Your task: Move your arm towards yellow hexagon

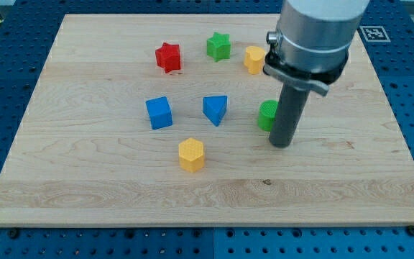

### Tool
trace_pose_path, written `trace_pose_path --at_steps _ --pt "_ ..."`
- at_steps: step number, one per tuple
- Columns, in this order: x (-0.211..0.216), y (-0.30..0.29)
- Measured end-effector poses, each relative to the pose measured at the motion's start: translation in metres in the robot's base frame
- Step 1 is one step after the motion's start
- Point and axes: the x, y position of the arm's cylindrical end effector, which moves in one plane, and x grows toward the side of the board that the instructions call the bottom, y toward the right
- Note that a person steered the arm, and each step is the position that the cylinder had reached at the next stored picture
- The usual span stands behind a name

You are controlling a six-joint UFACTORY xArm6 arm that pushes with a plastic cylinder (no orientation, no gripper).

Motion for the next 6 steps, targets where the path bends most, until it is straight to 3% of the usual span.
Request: trace_pose_path --at_steps 1,2,3,5,6 --pt "0.054 -0.022" --pt "0.081 -0.085" --pt "0.068 -0.181" --pt "0.009 -0.214" --pt "0.007 -0.211"
